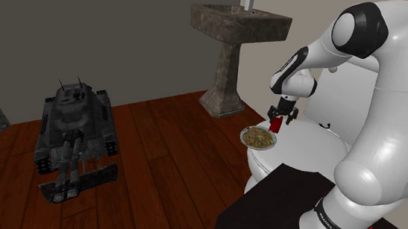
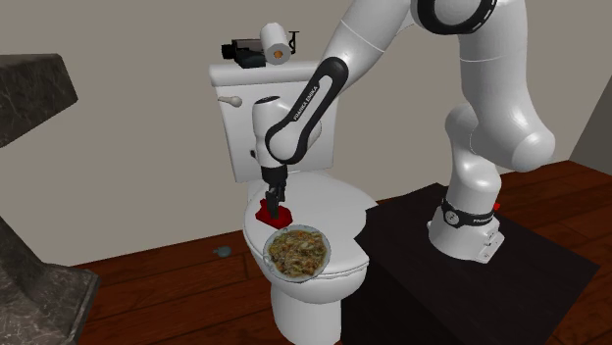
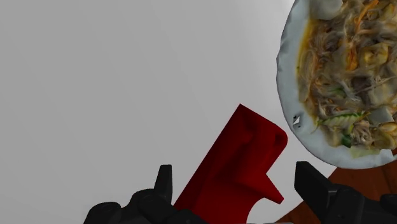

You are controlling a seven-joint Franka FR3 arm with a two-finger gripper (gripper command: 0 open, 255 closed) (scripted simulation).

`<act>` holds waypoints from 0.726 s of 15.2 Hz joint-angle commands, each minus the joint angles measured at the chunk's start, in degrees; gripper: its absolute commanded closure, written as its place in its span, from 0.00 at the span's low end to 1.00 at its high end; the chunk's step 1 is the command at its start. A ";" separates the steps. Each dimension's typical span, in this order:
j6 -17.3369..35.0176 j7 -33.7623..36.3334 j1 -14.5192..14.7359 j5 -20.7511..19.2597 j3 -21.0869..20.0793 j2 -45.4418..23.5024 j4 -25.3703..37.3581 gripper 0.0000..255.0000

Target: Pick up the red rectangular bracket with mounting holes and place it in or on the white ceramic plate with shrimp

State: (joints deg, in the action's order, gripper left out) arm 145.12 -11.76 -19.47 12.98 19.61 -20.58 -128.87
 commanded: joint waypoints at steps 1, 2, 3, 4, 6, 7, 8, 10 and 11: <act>0.02 -0.01 0.00 0.01 -0.01 -0.02 0.00 0.00; 0.01 0.00 0.00 0.01 0.00 -0.01 0.00 0.00; 0.01 0.00 0.00 0.01 0.00 -0.01 0.00 1.00; 0.01 0.00 0.00 0.01 0.00 -0.01 0.00 1.00; 0.01 0.00 0.00 0.01 -0.01 -0.01 0.00 1.00; 0.01 0.00 0.00 0.01 -0.01 -0.01 0.00 1.00; -0.01 0.01 0.01 -0.01 0.01 0.02 0.00 1.00; 0.00 0.01 0.00 0.01 -0.01 -0.02 0.03 1.00; 0.00 0.00 -0.01 0.02 -0.01 -0.05 0.05 1.00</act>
State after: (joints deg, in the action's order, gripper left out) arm 145.12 -11.76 -19.46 13.00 19.58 -20.57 -128.81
